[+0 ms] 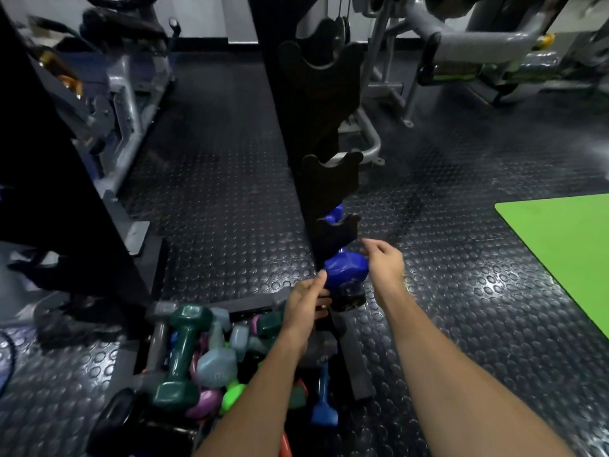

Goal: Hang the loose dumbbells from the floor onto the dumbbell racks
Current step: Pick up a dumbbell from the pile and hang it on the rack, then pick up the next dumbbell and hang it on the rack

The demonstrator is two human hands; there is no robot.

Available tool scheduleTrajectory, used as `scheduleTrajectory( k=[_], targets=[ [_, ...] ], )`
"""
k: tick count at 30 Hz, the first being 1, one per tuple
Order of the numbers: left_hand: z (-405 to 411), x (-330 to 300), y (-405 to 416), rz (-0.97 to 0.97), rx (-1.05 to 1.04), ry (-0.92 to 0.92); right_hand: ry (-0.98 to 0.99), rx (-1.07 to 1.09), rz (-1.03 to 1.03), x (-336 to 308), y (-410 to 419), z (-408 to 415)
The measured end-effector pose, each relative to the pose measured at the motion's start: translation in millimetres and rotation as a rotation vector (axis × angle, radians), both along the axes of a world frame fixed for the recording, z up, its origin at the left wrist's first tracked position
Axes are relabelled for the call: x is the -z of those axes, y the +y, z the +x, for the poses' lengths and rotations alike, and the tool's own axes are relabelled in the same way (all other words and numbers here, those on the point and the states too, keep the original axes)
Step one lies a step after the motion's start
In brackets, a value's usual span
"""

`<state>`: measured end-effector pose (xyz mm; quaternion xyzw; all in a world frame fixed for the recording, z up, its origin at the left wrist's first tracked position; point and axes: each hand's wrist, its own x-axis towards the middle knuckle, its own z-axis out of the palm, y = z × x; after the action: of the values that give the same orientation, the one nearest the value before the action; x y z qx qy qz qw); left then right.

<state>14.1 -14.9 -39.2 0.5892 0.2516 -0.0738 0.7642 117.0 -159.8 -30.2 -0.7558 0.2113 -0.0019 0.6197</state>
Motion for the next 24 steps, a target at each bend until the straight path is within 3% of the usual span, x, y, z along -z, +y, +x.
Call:
scheduleTrajectory(
  k=[3, 7, 10, 13, 15, 18, 20, 24],
  targets=[
    [-11.8, 2.1, 18.7, 0.118, 0.004, 0.032, 0.112, 0.208, 0.039, 23.0, -1.0, -32.4],
    [-24.7, 14.6, 47.3, 0.337, 0.003, 0.107, 0.371, 0.264, -0.16, 36.3, 11.4, -78.3],
    [-36.0, 33.6, 70.9, 0.559, 0.021, 0.265, 0.388, 0.126, -0.29, 36.7, 35.6, -117.4],
    [-58.7, 47.5, 86.8, 0.678, 0.064, 0.379, 0.16, -0.148, -0.39, 46.2, 70.3, -140.1],
    [-77.4, 56.7, 91.6, 0.732, 0.101, 0.427, 0.109, -0.35, -0.437, 51.0, 92.2, -144.3],
    [-103.6, 70.0, 92.5, 0.741, 0.167, 0.493, 0.133, -0.54, -0.551, 52.1, 118.5, -141.6],
    [-115.8, 84.9, 87.5, 0.754, 0.248, 0.539, 0.25, -0.622, -0.608, 51.8, 130.9, -140.0],
    [-122.9, 69.2, 69.8, 0.783, 0.46, 0.529, 0.312, -0.69, -0.732, 58.1, 146.8, -140.3]
  ],
)
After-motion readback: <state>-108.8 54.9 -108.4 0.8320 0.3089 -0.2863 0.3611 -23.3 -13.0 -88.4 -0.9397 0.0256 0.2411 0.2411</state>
